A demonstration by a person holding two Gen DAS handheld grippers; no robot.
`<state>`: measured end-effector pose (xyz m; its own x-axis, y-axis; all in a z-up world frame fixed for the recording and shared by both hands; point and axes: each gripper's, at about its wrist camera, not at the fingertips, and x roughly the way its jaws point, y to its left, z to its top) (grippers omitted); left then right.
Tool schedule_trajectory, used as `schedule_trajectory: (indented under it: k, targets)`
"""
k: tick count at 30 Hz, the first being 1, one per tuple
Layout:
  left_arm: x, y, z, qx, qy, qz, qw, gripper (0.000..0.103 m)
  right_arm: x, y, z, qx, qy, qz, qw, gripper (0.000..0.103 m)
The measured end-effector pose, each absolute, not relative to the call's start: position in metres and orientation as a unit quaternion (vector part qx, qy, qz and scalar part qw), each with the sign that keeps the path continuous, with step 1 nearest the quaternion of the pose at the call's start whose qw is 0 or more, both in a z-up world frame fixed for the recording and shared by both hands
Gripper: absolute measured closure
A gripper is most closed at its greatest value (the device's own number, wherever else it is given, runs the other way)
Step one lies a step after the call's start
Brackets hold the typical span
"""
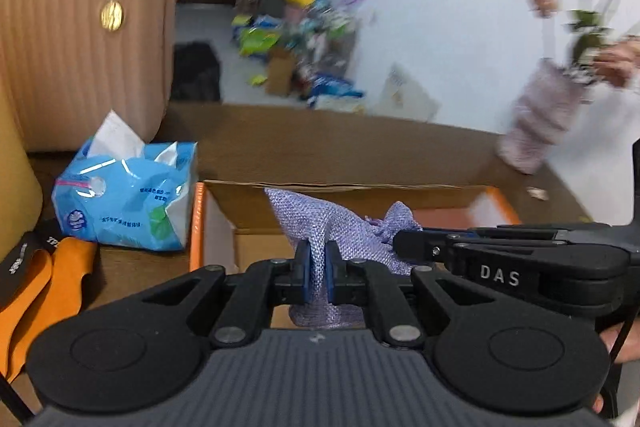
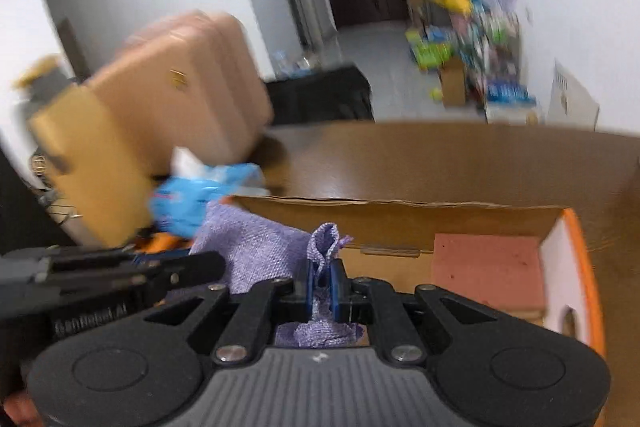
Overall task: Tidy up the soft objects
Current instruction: 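Carry the lavender sack into the box and open the left gripper, then move the left gripper back toward the remaining soft items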
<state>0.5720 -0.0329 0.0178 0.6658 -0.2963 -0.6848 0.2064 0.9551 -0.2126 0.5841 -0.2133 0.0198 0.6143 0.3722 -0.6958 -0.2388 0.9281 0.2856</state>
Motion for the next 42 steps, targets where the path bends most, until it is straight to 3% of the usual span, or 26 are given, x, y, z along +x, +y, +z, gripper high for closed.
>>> schedule_trajectory:
  k: [4, 8, 11, 15, 19, 21, 26, 28, 42]
  targets:
    - [0.599, -0.036, -0.005, -0.019, 0.395, -0.110, 0.912, 0.091, 0.622, -0.199, -0.010, 0.073, 0.434, 0.165, 0.883, 0.093]
    - [0.600, -0.027, -0.005, -0.014, 0.379, -0.105, 0.919, 0.067, 0.632, -0.200, -0.022, 0.077, 0.441, 0.160, 0.880, 0.086]
    - [0.592, -0.026, 0.005, 0.000, 0.365, -0.109, 0.924, 0.064, 0.630, -0.210, -0.015, 0.086, 0.429, 0.153, 0.886, 0.079]
    - [0.573, -0.024, 0.031, 0.007, 0.353, -0.099, 0.930, 0.063, 0.608, -0.230, 0.016, 0.083, 0.409, 0.141, 0.898, 0.076]
    - [0.539, -0.016, 0.067, 0.024, 0.321, -0.085, 0.943, 0.056, 0.570, -0.263, 0.059, 0.066, 0.376, 0.119, 0.917, 0.059]
    - [0.521, -0.013, 0.083, 0.032, 0.306, -0.076, 0.949, 0.054, 0.547, -0.280, 0.078, 0.057, 0.358, 0.105, 0.926, 0.055]
    - [0.468, -0.006, 0.118, 0.041, 0.264, -0.052, 0.962, 0.036, 0.484, -0.315, 0.113, 0.044, 0.310, 0.075, 0.947, 0.040]
    - [0.450, -0.008, 0.127, 0.045, 0.255, -0.052, 0.965, 0.035, 0.461, -0.325, 0.122, 0.048, 0.296, 0.073, 0.951, 0.034]
    - [0.337, -0.012, 0.152, 0.048, 0.204, -0.058, 0.976, 0.026, 0.336, -0.328, 0.149, 0.037, 0.216, 0.076, 0.973, 0.026]
